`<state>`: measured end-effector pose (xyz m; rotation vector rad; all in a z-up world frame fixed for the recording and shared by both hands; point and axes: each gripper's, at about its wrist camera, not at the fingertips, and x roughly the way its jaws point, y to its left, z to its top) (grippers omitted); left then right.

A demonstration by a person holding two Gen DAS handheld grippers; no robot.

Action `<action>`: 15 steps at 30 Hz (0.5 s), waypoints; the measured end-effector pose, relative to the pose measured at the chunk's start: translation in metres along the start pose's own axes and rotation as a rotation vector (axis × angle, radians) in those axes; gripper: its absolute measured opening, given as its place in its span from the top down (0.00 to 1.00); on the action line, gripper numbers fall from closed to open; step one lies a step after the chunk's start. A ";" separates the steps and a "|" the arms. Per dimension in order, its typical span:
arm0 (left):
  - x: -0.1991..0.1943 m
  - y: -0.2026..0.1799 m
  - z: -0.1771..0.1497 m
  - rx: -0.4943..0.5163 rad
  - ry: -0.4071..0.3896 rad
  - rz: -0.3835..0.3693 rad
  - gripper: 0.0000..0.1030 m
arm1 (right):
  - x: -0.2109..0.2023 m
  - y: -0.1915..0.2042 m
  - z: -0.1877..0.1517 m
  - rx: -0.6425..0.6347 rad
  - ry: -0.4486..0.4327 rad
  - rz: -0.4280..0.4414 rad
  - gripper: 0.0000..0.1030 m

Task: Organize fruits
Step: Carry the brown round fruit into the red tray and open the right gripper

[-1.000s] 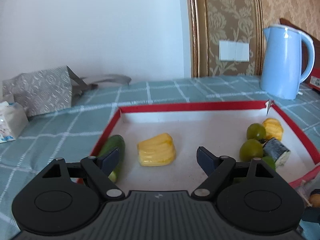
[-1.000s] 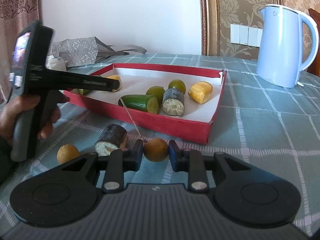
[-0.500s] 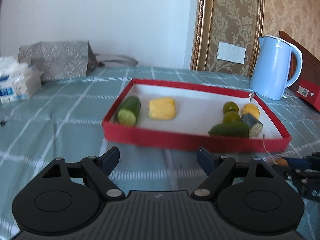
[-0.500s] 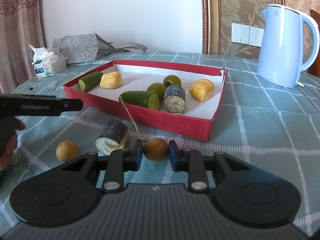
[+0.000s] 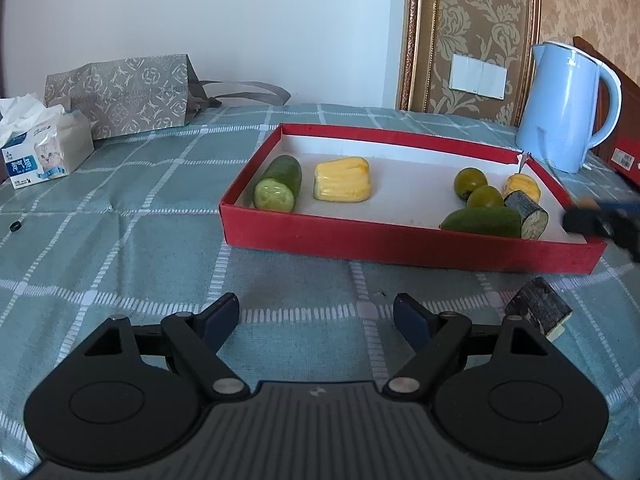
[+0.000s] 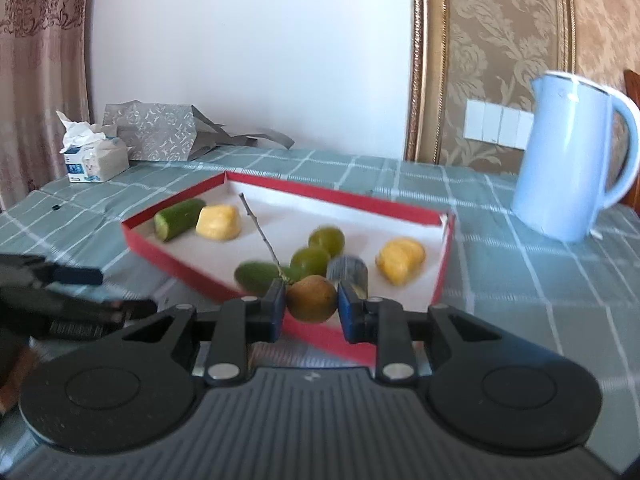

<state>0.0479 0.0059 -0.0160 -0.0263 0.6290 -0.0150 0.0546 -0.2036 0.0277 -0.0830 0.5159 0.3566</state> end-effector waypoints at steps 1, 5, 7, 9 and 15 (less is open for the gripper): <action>0.000 0.000 0.000 0.000 0.000 -0.001 0.17 | 0.006 0.001 0.005 -0.001 0.001 0.003 0.75; 0.001 -0.003 0.000 0.023 0.013 0.001 0.11 | 0.027 0.006 0.018 -0.009 0.012 0.018 0.75; 0.002 -0.006 0.000 0.041 0.021 0.005 0.09 | 0.038 0.009 0.025 -0.010 0.021 0.028 0.75; 0.002 -0.007 0.000 0.044 0.023 0.004 0.09 | 0.051 0.013 0.032 -0.024 0.044 0.040 0.75; 0.002 -0.009 0.000 0.050 0.027 0.005 0.07 | 0.094 0.029 0.043 -0.078 0.092 0.011 0.75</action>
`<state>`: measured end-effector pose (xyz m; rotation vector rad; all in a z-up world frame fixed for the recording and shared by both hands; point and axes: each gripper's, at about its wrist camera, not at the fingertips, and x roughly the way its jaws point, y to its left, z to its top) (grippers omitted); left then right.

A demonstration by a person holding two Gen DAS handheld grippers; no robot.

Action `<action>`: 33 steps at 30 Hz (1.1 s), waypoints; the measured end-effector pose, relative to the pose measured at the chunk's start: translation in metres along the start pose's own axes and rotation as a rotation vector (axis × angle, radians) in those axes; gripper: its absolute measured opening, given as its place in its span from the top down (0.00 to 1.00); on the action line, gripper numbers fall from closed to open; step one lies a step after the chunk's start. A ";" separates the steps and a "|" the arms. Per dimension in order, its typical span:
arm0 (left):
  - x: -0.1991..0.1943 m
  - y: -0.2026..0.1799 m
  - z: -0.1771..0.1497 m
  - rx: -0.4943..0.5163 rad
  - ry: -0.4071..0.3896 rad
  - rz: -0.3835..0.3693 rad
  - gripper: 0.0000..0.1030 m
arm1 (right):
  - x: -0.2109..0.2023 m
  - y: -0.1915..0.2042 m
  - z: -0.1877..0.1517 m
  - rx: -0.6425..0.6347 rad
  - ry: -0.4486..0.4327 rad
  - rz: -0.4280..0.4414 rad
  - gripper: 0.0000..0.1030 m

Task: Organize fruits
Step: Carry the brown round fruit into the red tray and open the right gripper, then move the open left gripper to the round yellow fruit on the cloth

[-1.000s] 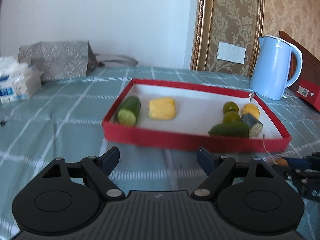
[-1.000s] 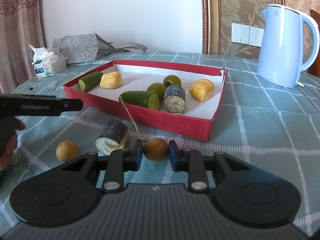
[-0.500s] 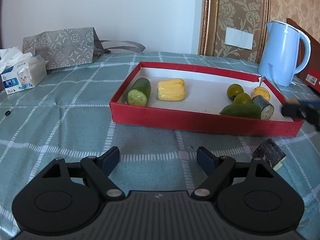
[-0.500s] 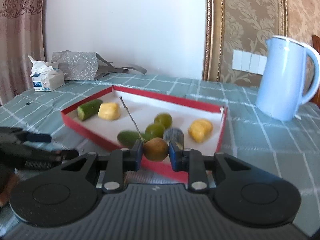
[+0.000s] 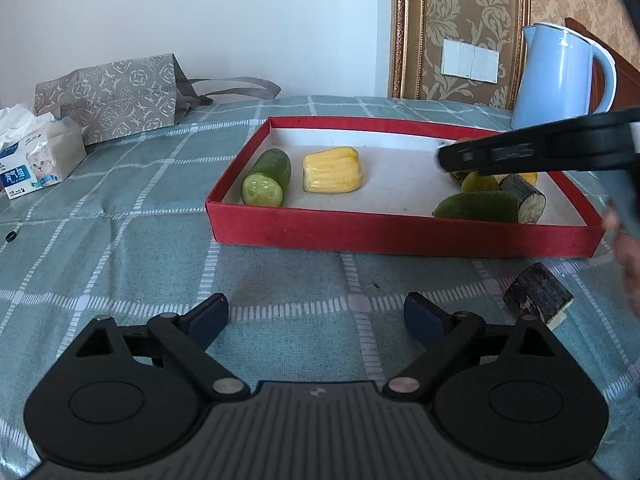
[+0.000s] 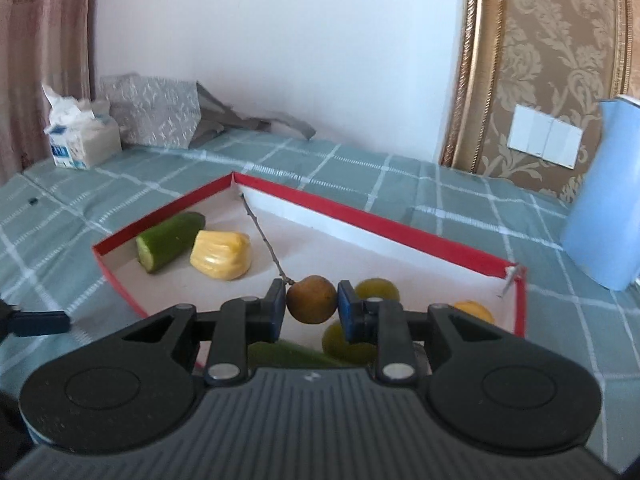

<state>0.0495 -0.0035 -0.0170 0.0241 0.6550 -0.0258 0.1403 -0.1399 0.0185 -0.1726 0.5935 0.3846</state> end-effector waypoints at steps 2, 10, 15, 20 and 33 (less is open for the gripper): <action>0.000 0.000 0.000 0.000 0.000 0.000 0.07 | 0.014 0.004 0.001 -0.011 0.022 -0.011 0.75; 0.000 0.000 0.000 -0.001 0.000 0.000 0.07 | 0.042 0.009 0.007 -0.019 0.045 -0.053 0.60; 0.000 0.000 0.000 -0.001 0.001 0.000 0.06 | 0.012 0.006 0.003 -0.027 -0.058 -0.094 0.42; 0.000 0.000 0.001 -0.001 0.001 -0.001 0.06 | -0.045 -0.003 -0.023 0.022 -0.132 -0.092 0.42; -0.001 0.001 0.000 -0.020 -0.004 0.011 0.06 | -0.101 -0.026 -0.083 0.141 -0.153 -0.089 0.42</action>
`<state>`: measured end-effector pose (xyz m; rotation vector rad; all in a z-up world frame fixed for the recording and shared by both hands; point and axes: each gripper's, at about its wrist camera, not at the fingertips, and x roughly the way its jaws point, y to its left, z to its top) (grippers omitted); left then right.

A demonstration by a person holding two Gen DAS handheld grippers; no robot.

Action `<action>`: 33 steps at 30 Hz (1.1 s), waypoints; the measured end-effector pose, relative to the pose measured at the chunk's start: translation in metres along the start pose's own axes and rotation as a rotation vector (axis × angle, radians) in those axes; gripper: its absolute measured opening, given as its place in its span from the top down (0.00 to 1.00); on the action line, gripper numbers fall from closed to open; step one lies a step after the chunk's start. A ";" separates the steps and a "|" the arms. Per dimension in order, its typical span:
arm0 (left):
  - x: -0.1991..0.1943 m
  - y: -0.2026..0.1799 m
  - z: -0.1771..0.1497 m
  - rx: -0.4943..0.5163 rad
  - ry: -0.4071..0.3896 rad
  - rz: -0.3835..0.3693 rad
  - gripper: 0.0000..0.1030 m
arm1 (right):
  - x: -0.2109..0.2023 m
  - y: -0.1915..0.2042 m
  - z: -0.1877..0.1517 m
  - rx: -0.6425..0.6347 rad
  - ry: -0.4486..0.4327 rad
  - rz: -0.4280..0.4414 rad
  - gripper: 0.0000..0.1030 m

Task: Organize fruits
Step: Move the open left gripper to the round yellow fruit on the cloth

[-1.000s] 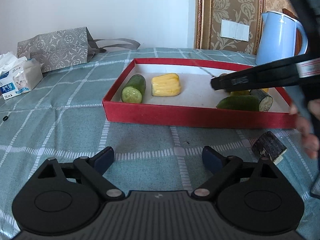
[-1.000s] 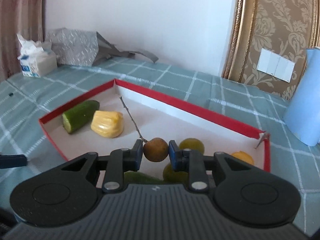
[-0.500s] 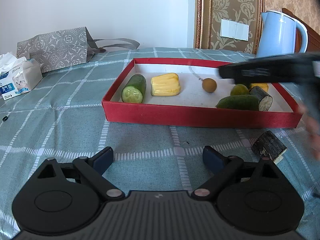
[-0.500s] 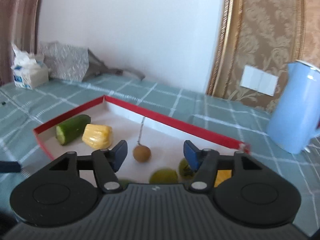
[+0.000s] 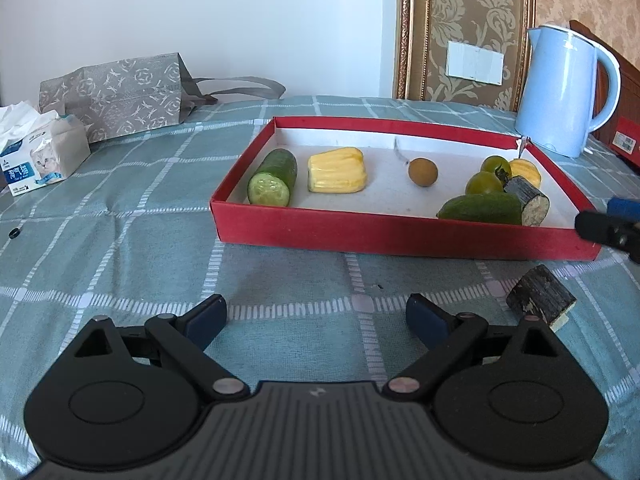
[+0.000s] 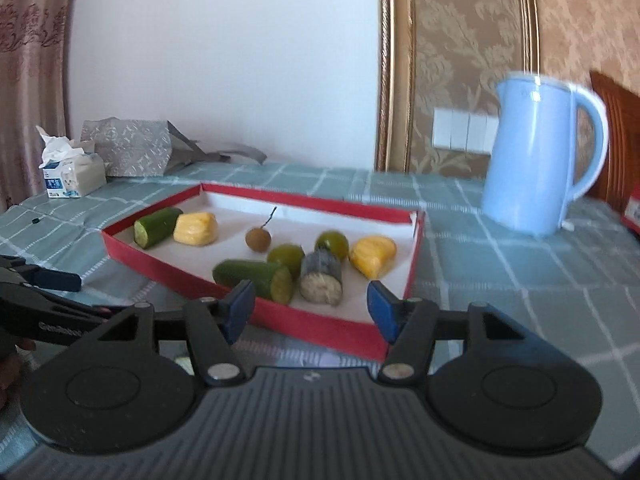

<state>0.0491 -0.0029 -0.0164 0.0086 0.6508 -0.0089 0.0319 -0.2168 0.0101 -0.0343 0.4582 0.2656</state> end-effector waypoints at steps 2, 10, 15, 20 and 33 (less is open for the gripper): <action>-0.003 0.001 0.000 -0.018 -0.016 0.006 0.06 | 0.004 -0.005 -0.001 0.036 0.030 0.028 0.42; -0.026 0.002 -0.004 -0.052 -0.071 -0.044 0.06 | 0.003 -0.006 -0.004 0.032 0.033 0.017 0.42; -0.033 -0.011 -0.010 -0.011 -0.089 -0.041 0.06 | 0.000 -0.009 -0.003 0.051 0.020 0.009 0.32; -0.036 -0.023 -0.012 0.005 -0.079 -0.065 0.06 | -0.002 -0.012 -0.003 0.059 0.019 0.008 0.32; -0.037 -0.042 -0.018 0.053 -0.062 -0.088 0.06 | -0.005 -0.013 -0.002 0.073 0.006 0.007 0.32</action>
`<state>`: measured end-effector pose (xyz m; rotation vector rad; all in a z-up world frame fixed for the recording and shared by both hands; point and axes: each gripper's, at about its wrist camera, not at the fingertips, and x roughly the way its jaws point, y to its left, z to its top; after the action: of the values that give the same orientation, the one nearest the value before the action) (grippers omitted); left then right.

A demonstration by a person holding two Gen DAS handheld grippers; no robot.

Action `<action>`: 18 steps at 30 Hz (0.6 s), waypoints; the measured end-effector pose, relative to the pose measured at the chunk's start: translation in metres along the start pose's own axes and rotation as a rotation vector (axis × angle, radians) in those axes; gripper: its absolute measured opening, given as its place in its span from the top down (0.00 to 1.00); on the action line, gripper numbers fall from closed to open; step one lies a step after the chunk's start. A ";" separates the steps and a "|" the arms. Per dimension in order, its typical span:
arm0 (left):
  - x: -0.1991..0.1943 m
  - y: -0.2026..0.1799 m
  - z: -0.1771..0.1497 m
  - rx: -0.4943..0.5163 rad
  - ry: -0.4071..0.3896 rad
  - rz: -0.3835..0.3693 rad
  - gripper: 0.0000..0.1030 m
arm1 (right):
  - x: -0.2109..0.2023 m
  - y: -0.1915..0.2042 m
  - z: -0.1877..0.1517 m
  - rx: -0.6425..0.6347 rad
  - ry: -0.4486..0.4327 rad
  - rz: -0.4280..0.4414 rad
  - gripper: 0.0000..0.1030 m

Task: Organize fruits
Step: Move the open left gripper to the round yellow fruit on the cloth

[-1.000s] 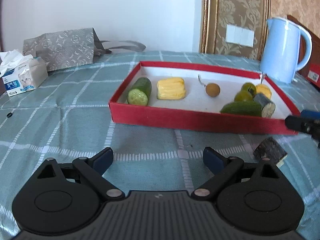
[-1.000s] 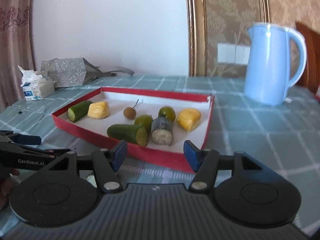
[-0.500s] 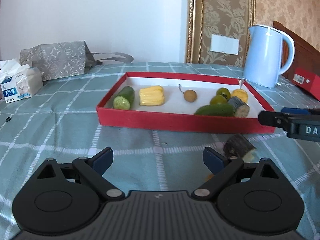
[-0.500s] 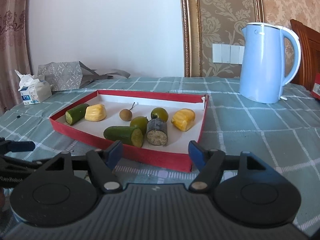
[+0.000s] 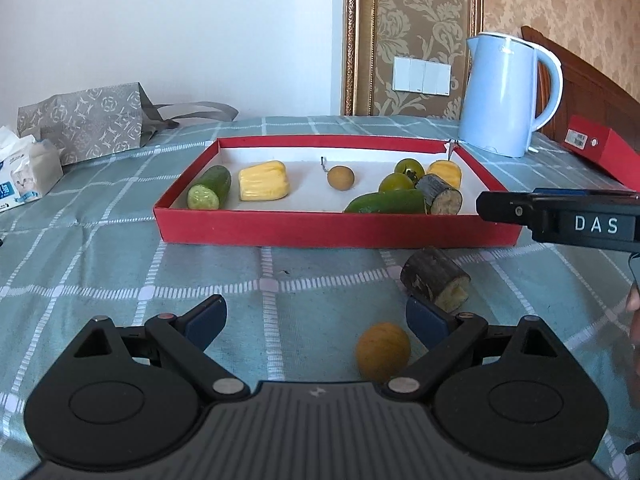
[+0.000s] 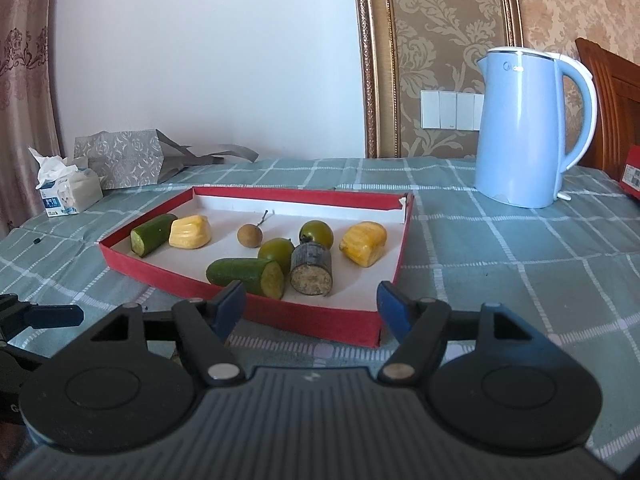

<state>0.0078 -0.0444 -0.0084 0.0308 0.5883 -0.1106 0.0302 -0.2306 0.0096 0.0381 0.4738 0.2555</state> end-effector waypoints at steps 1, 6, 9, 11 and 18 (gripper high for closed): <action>0.000 0.000 0.000 0.000 0.004 -0.001 0.06 | 0.000 0.000 0.000 0.000 -0.001 -0.001 0.32; 0.002 0.002 -0.001 -0.005 0.016 -0.013 0.06 | -0.002 -0.002 -0.001 0.013 0.003 0.004 0.29; 0.002 0.002 -0.001 -0.005 0.018 -0.017 0.06 | -0.003 -0.002 -0.001 0.012 -0.002 0.010 0.28; 0.003 0.002 -0.002 -0.004 0.021 -0.023 0.06 | -0.003 0.000 -0.001 0.007 0.002 0.018 0.28; 0.001 -0.002 -0.006 0.026 0.023 -0.038 0.06 | 0.000 0.000 -0.001 0.012 0.020 0.022 0.26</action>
<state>0.0057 -0.0466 -0.0138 0.0460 0.6105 -0.1548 0.0297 -0.2309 0.0082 0.0521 0.4945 0.2746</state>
